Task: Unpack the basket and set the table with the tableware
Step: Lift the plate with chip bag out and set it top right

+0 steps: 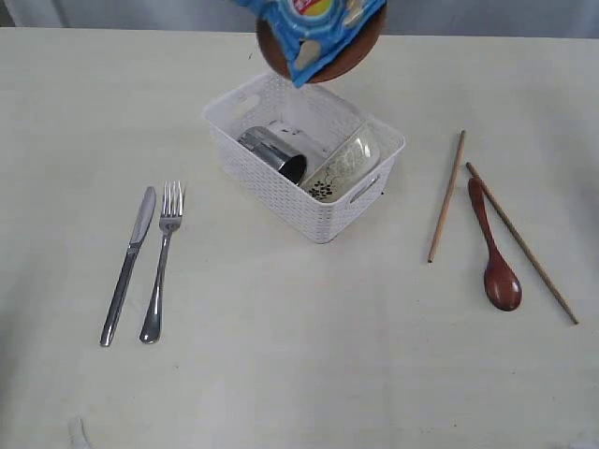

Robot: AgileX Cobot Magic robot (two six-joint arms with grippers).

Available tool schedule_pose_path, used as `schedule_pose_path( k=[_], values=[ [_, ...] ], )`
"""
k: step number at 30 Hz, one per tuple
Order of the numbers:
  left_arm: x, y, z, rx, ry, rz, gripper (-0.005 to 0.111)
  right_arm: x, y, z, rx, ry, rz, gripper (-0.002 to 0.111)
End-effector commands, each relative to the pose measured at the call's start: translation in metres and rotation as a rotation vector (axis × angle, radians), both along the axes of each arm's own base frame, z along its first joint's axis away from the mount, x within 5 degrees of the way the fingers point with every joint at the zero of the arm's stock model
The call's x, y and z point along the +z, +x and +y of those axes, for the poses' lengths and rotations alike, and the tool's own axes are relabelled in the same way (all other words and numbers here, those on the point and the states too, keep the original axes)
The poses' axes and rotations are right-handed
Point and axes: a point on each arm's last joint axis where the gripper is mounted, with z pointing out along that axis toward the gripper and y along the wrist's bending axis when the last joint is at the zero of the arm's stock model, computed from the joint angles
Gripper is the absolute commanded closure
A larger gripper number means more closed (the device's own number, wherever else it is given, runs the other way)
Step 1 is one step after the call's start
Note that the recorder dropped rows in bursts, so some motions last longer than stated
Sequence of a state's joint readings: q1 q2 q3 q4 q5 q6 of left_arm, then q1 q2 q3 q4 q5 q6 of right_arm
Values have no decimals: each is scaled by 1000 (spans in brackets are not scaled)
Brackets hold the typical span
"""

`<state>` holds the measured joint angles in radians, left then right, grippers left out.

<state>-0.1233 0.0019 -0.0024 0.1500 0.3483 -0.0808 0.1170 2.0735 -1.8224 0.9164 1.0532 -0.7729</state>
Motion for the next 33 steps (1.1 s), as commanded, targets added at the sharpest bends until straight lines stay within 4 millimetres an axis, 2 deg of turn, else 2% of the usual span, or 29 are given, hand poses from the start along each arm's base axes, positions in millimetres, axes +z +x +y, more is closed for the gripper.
schedule_pose_path(
  k=[1, 5, 8, 12, 17, 22, 31, 33],
  values=[
    [-1, 0, 0, -5, -4, 0, 107, 3, 11, -48, -131, 48, 26, 109],
    [-1, 0, 0, -5, -4, 0, 107, -13, 23, -98, -309, 78, 99, 109],
    [-1, 0, 0, -5, -4, 0, 107, -33, 31, -132, -467, 124, 195, 109],
    [-1, 0, 0, -5, -4, 0, 107, -74, 38, -163, -580, 159, 326, 109],
    [-1, 0, 0, -5, -4, 0, 107, -129, 45, -176, -638, 184, 431, 109],
    [-1, 0, 0, -5, -4, 0, 107, -161, 48, -188, -695, 180, 467, 109],
    [-1, 0, 0, -5, -4, 0, 107, -168, 45, -212, -750, 152, 447, 108],
    [-1, 0, 0, -4, -2, 0, 107, -169, 44, -216, -743, 149, 444, 105]
  ],
)
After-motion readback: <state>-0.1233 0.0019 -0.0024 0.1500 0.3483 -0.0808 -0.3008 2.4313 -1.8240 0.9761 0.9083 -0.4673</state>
